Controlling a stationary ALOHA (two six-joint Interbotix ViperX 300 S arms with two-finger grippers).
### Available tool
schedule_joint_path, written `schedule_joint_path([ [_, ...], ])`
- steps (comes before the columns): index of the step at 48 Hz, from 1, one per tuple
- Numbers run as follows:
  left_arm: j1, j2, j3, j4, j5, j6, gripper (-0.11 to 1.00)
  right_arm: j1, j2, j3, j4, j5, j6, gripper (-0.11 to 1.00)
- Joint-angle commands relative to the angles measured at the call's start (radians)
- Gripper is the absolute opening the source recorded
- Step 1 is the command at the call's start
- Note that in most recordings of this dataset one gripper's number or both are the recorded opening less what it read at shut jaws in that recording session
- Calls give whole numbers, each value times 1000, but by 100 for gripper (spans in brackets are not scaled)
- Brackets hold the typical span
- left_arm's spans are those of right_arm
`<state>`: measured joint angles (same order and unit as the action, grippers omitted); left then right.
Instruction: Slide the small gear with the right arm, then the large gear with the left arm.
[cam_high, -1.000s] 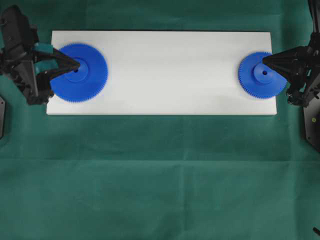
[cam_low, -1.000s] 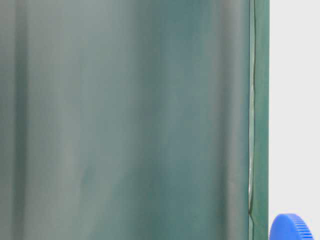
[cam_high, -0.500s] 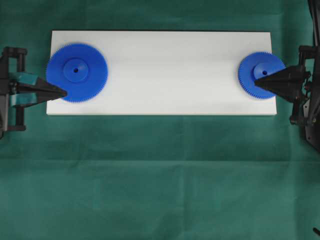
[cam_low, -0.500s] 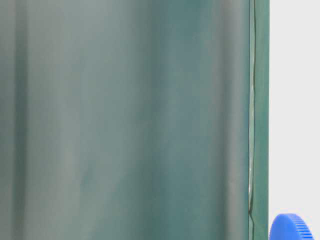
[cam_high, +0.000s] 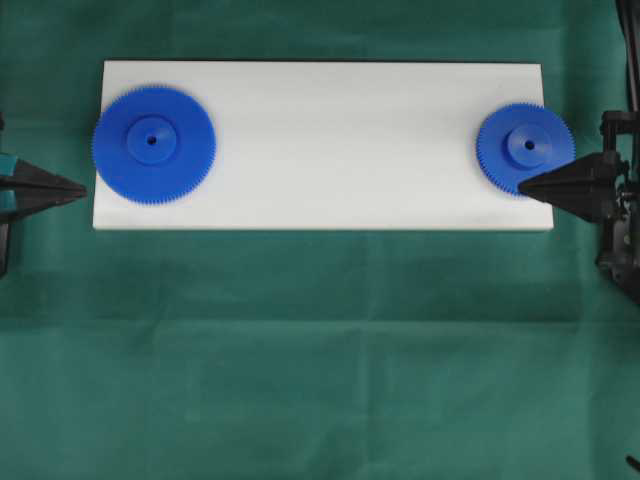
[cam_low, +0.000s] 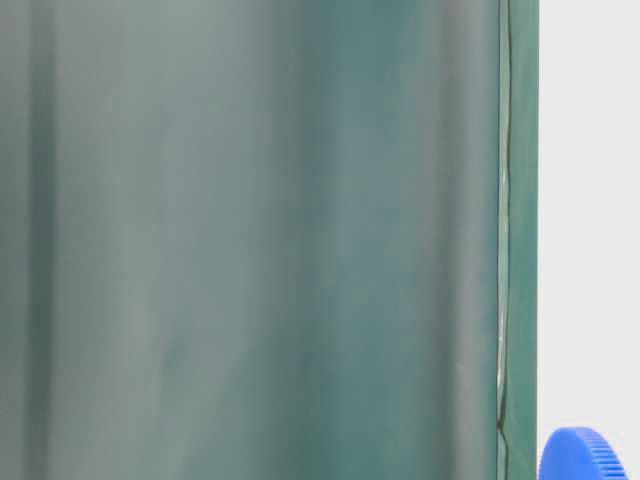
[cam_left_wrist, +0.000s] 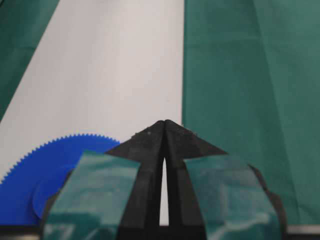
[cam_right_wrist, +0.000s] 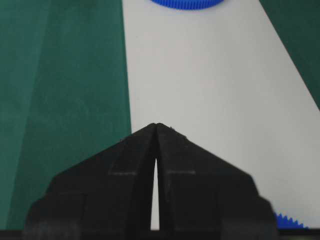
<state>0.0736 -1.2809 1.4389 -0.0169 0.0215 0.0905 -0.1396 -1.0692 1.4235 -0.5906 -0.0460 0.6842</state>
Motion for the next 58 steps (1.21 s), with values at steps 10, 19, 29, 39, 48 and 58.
schedule_joint_path([
  [10, -2, -8, 11, 0, -2, -43, 0, 3, 5, 8, -18, -12, -5, 50],
  [19, -26, -2, 12, 0, 25, -43, 0, 3, 2, 18, -69, -26, -8, 50],
  [29, -75, 2, 12, 0, 26, -48, 0, 3, 0, 35, -121, -51, -3, 50],
  [39, -66, -15, 14, 0, 29, -48, 0, 3, -48, 44, -120, -26, 9, 50],
  [48, -60, -44, 28, -2, 38, -74, 0, 3, -110, 69, -120, -26, 25, 50],
  [58, -60, -81, 51, 0, 46, -172, 0, 3, -156, 109, -118, -31, 87, 50],
])
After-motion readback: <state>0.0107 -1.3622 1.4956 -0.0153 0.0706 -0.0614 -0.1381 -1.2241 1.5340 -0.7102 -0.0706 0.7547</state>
